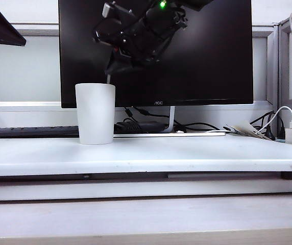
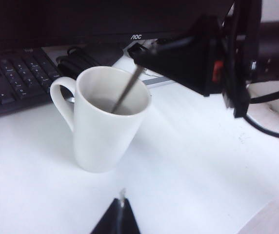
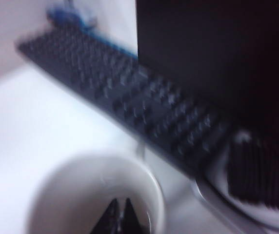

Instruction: Pick up a spoon and stir the liquid in the cup.

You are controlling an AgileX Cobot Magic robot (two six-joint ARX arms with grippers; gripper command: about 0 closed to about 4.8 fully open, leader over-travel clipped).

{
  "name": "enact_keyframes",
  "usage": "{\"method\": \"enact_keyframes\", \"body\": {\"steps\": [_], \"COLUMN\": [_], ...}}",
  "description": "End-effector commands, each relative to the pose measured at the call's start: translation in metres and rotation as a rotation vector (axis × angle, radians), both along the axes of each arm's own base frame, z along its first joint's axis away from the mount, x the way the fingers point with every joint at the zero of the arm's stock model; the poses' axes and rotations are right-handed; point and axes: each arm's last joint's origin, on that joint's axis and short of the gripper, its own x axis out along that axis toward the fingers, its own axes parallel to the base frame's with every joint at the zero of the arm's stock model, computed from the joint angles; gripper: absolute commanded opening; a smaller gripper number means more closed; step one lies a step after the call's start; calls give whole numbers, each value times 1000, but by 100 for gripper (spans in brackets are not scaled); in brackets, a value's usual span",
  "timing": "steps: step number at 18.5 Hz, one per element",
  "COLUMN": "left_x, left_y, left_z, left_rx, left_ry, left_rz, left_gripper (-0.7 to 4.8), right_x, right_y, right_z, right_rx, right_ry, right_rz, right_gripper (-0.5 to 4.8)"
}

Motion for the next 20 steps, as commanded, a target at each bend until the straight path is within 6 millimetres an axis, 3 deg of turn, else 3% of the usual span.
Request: {"method": "enact_keyframes", "body": {"steps": [1,4,10,15,18,20], "left_x": [0,0,0,0,0,0], "left_y": [0,-2,-2,-4,-4,-4], "left_z": [4,10,10,9,8,8], "left_rx": [-3,-21,-23,-24,-21,-20], "left_ry": [-31,-105,-110,-94,-83,-85], "left_rz": [-14,-97,-102,-110,-110,-111], "left_gripper": [-5,-5,-5,-5,-5,-5], "right_x": [-8,-18,-15,-3,0,-2], "right_y": [12,17,-3,-2,2,11], "right_z": [9,1,-10,7,9,8], "right_rx": [89,54,-166,-76,39,128], "right_ry": [-7,88,102,-89,-74,-28], "right_rz": [105,208,107,3,3,100], "right_gripper": [-2,-2,-3,-2,-2,-2]}}
